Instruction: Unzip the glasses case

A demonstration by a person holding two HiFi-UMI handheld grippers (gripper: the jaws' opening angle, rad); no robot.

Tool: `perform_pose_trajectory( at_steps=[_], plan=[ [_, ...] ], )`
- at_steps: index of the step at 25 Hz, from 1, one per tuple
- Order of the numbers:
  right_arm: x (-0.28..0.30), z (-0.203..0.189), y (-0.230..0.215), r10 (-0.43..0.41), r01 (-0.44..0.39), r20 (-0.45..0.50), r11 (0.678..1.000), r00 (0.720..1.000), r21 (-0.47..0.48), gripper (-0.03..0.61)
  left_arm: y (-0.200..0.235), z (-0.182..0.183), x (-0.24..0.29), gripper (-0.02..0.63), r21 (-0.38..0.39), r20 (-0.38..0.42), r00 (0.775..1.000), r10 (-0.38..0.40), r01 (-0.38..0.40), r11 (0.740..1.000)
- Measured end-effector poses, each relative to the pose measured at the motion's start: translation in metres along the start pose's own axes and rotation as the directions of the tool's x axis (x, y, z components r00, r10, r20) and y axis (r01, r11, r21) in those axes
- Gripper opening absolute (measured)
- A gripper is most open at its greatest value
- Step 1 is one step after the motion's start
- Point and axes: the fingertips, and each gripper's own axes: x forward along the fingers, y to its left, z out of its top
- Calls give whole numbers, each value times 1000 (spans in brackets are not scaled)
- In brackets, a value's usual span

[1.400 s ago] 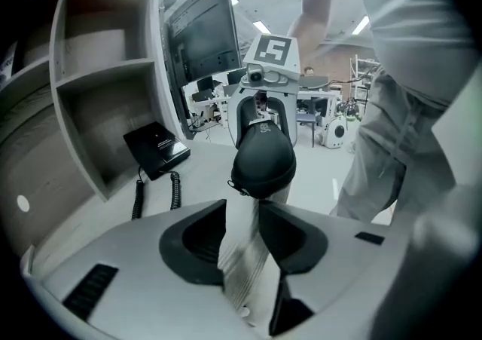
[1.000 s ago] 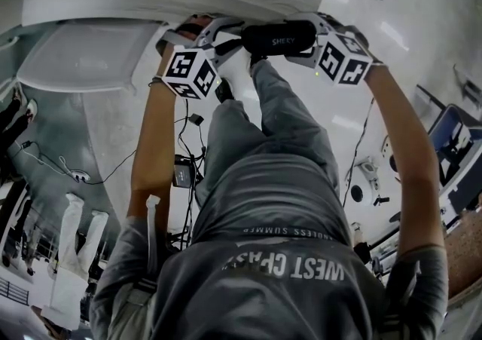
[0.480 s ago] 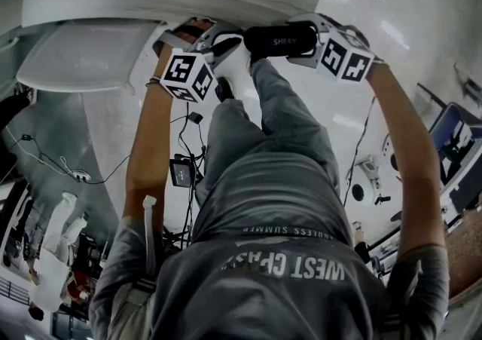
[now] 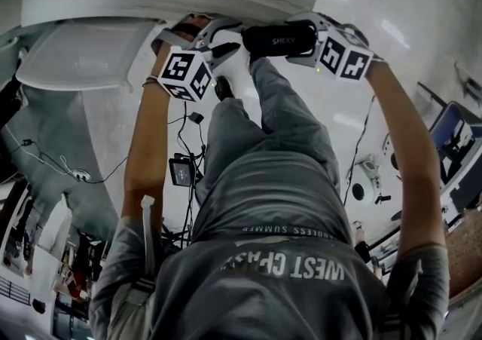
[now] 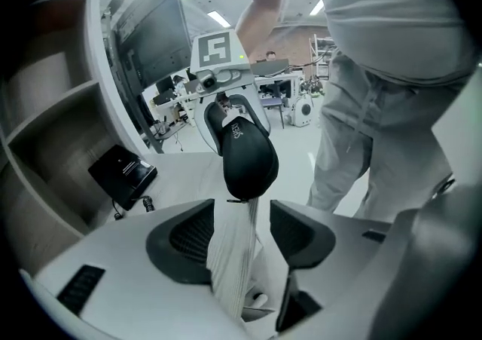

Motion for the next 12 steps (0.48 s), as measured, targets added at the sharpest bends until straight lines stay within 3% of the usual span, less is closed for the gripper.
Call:
perform_pose_trajectory(
  at_steps=[6,9,12],
  plan=[
    [1,6,4,13,-13,13,1000,1000,-5,347,-11,4,9,207,86,-32,998,-49,52,995],
    [-1,7,5,14,-14,12,1000,1000,-7,347,-6,4,7,122,80,-24,1000,-18,20,997],
    [-4,5,7,12,-12,18,1000,1000,3,347,-3,4,6,91,69,-19,1000,10,-8,998]
  ],
)
